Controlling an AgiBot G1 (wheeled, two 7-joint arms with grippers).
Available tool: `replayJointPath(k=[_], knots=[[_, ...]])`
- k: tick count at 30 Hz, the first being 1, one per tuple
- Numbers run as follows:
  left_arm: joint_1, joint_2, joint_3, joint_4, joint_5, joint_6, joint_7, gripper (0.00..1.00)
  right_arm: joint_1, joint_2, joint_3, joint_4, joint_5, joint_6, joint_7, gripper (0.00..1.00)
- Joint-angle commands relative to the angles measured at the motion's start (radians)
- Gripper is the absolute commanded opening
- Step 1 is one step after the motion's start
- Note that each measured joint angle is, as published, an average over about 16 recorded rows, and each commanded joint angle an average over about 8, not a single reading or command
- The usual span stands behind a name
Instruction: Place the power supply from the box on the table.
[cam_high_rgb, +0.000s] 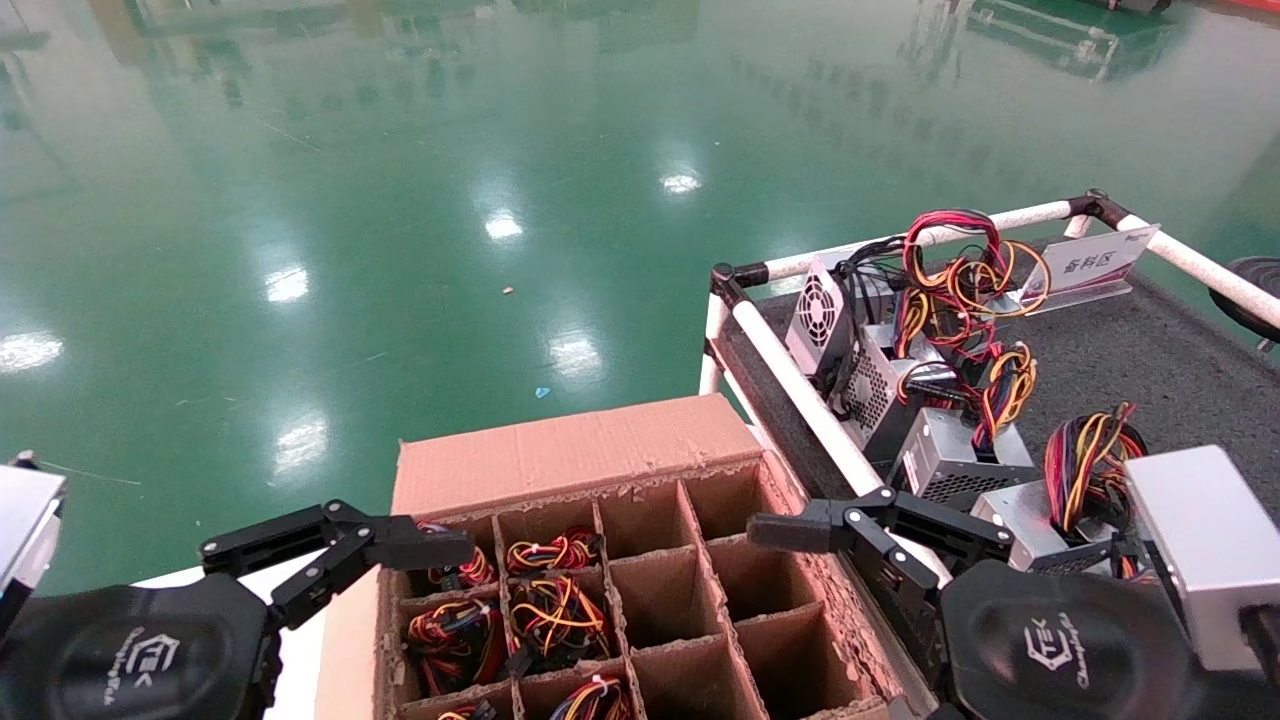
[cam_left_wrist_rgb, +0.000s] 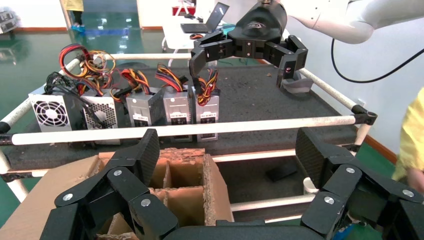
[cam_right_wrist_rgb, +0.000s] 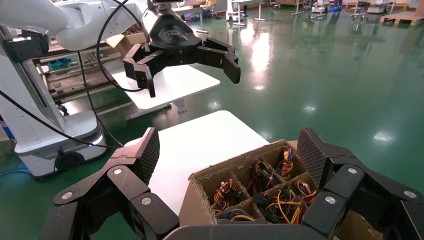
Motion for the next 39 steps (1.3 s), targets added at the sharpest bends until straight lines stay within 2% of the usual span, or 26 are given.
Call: replayJointPath(k=[1,39], knots=[[0.000,0.000,0.000,0.000,0.000,0.000,0.000,0.00,0.000,0.000,0.000,0.000,0.000,0.000,0.000,1.00],[0.000,0.000,0.000,0.000,0.000,0.000,0.000,0.00,0.000,0.000,0.000,0.000,0.000,0.000,0.000,1.00]])
